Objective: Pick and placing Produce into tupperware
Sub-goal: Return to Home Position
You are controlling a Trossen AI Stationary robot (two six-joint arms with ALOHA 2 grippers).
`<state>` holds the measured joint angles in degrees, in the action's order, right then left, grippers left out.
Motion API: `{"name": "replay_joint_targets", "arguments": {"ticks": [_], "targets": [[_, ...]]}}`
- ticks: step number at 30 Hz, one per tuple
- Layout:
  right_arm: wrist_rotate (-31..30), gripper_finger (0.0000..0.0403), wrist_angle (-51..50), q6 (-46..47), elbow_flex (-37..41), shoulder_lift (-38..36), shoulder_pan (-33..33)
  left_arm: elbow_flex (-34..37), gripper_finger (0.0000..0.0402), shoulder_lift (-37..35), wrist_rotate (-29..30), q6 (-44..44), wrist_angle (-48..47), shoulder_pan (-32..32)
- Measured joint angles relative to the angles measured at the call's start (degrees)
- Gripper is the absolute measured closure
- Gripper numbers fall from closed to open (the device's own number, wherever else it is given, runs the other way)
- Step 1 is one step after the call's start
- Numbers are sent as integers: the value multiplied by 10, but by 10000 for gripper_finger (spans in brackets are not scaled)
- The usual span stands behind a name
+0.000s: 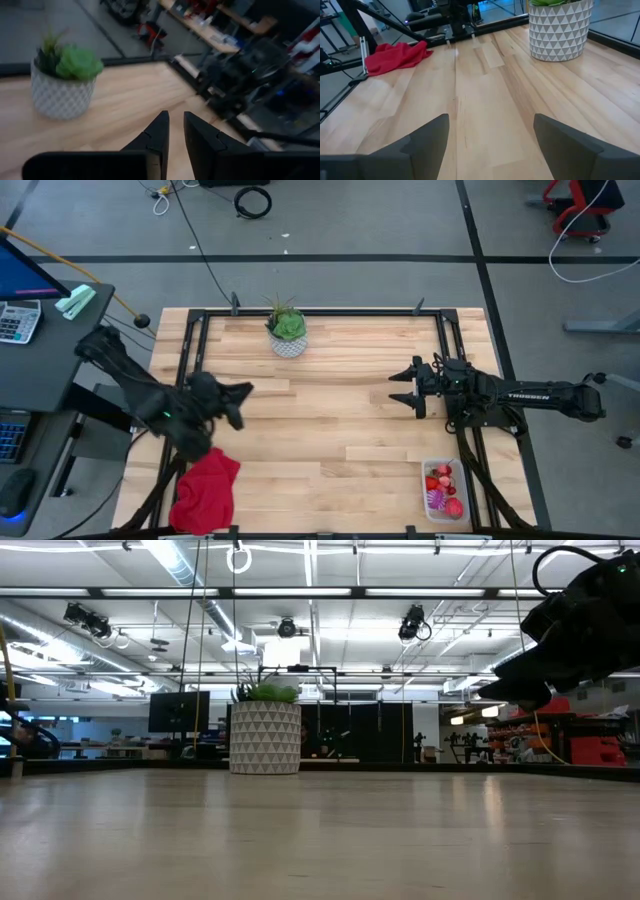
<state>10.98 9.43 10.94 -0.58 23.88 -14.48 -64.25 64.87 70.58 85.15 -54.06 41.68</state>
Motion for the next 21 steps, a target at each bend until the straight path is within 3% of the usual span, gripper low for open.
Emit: {"name": "replay_joint_targets", "arguments": {"ticks": [7, 11, 18, 21], "targets": [[0, 103, 0, 0, 0, 0, 0, 0, 344, -86, 15, -52, -25, 36], [0, 103, 0, 0, 0, 0, 0, 0, 340, -83, -31, -104, 7, 41], [0, 103, 0, 0, 0, 0, 0, 0, 336, -18, -107, -416, 217, 23], [0, 103, 0, 0, 0, 0, 0, 0, 341, -21, -184, -519, 285, -15]]}}
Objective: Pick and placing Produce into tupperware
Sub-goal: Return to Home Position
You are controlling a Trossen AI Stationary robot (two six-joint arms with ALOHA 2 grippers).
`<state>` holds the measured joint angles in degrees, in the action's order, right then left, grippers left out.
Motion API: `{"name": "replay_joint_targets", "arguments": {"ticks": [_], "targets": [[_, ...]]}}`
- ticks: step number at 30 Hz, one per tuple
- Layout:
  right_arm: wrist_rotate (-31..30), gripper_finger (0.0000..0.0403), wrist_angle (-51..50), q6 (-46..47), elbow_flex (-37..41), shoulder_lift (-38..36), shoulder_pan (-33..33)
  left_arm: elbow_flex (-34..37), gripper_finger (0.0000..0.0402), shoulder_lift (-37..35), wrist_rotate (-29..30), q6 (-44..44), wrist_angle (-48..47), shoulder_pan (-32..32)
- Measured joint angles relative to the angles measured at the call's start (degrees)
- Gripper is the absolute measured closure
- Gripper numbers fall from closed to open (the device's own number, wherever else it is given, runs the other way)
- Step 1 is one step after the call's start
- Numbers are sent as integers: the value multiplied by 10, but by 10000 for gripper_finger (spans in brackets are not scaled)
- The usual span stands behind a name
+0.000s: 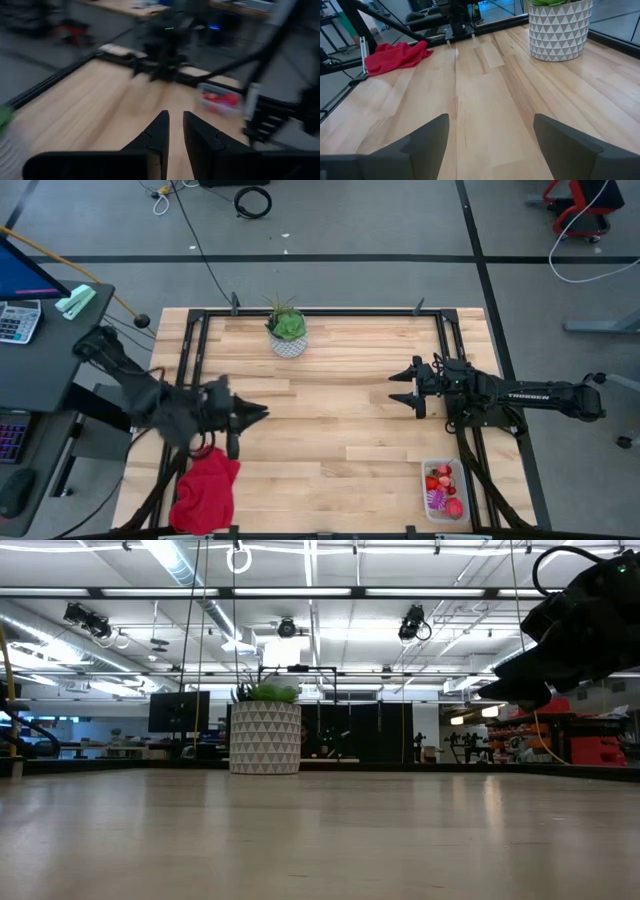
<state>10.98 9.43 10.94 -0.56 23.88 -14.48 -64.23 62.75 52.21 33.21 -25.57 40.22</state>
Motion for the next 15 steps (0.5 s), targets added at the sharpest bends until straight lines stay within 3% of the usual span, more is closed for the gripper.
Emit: {"name": "replay_joint_targets", "arguments": {"ticks": [2, 6, 8, 10, 15], "targets": [[0, 103, -5, 0, -1, 0, 0, 0, 343, -2, -96, -78, 54, -40], [0, 103, -7, 0, -7, 0, 0, 0, 346, -1, -360, -240, 173, -126], [0, 103, -7, 0, -7, 0, 0, -1, 344, -1, -469, -281, 193, -170], [0, 103, -8, 0, -7, 0, 0, -1, 341, -1, -519, -292, 177, -203], [0, 103, -8, 0, -8, 0, 0, -1, 334, -6, -529, -253, 94, -251]]}}
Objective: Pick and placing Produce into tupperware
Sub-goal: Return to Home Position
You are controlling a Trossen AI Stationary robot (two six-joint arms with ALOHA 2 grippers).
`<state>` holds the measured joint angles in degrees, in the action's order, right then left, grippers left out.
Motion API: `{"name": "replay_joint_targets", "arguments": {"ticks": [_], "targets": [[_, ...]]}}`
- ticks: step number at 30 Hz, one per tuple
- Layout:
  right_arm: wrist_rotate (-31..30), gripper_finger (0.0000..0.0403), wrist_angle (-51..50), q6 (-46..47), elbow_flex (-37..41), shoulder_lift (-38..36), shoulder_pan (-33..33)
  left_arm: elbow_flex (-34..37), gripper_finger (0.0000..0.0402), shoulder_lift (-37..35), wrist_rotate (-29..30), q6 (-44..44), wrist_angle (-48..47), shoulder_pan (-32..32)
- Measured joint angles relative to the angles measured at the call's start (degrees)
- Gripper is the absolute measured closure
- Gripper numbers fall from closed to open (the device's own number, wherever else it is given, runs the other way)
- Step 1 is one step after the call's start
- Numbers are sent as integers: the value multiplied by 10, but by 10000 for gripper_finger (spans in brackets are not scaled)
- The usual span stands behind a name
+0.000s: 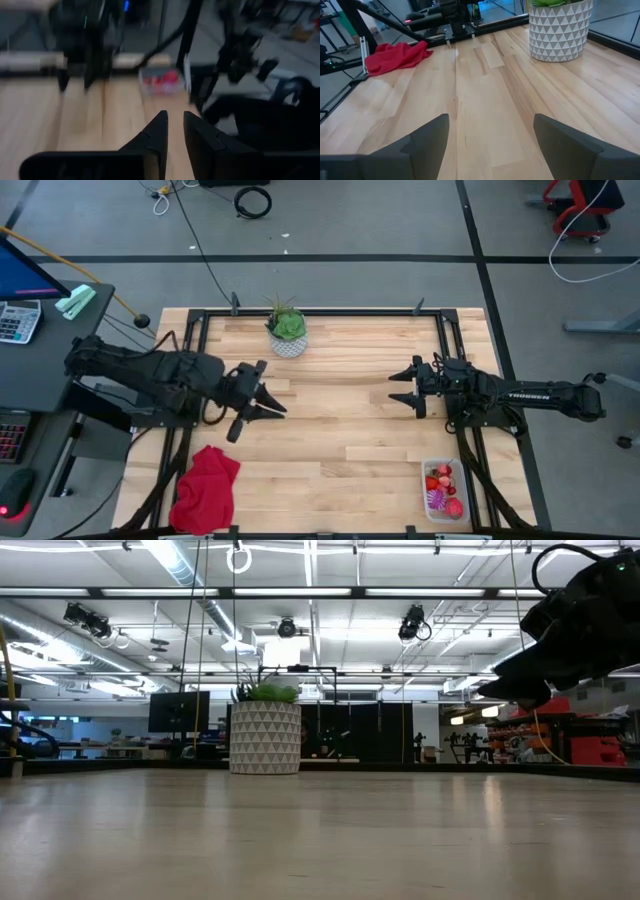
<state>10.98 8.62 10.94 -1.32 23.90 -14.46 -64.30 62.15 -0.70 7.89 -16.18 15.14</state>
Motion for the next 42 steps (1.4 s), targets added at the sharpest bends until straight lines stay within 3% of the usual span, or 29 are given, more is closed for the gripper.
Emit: {"name": "replay_joint_targets", "arguments": {"ticks": [9, 21, 34, 42], "targets": [[0, 103, 0, 0, -1, 0, 0, 1, 341, -54, -2, 30, -66, -10], [0, 103, -1, 0, -1, 0, 0, 19, 335, -205, -4, 16, -105, -10], [0, 103, -1, 0, -1, 0, 0, 374, 344, -469, -57, 20, 101, -10], [0, 103, -1, 0, -1, 0, 0, 555, 337, -534, -57, 25, 261, -10]]}}
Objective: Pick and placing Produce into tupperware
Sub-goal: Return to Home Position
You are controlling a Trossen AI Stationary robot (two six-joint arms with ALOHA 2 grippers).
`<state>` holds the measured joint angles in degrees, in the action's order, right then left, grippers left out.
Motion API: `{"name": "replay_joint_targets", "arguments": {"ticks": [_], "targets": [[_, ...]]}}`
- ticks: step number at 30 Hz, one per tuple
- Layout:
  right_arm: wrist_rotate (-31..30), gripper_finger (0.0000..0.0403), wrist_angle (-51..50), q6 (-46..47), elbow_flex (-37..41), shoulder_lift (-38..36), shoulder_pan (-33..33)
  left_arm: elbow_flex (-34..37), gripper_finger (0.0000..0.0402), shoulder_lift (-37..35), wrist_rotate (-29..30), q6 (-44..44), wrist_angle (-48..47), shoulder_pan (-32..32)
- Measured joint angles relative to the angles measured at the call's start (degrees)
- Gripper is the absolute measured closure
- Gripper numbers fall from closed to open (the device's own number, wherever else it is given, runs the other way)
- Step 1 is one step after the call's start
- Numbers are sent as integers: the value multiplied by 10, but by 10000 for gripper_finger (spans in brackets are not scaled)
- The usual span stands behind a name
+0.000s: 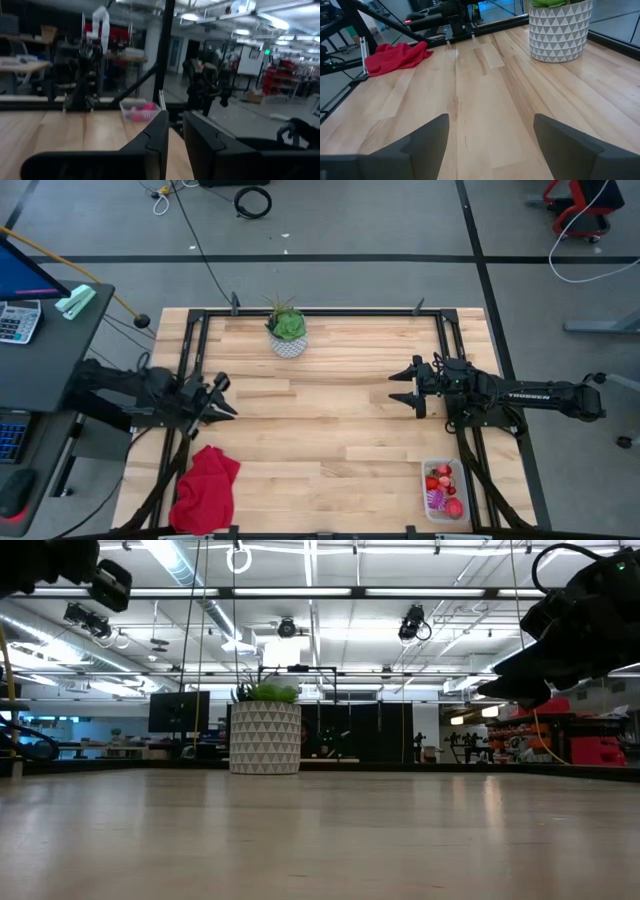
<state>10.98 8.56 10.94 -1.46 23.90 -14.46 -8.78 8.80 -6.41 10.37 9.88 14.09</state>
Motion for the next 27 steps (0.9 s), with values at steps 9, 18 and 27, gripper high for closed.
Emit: {"name": "replay_joint_targets", "arguments": {"ticks": [9, 18, 27], "targets": [[0, 103, 0, 0, 0, 0, 0, 54, 336, -3, 0, 16, 66, 0], [0, 103, 0, 0, 0, 0, 0, 55, 344, -2, 0, 26, 58, 0], [0, 103, 0, 0, 0, 0, 0, 55, 335, -2, 1, 25, 39, 0]]}}
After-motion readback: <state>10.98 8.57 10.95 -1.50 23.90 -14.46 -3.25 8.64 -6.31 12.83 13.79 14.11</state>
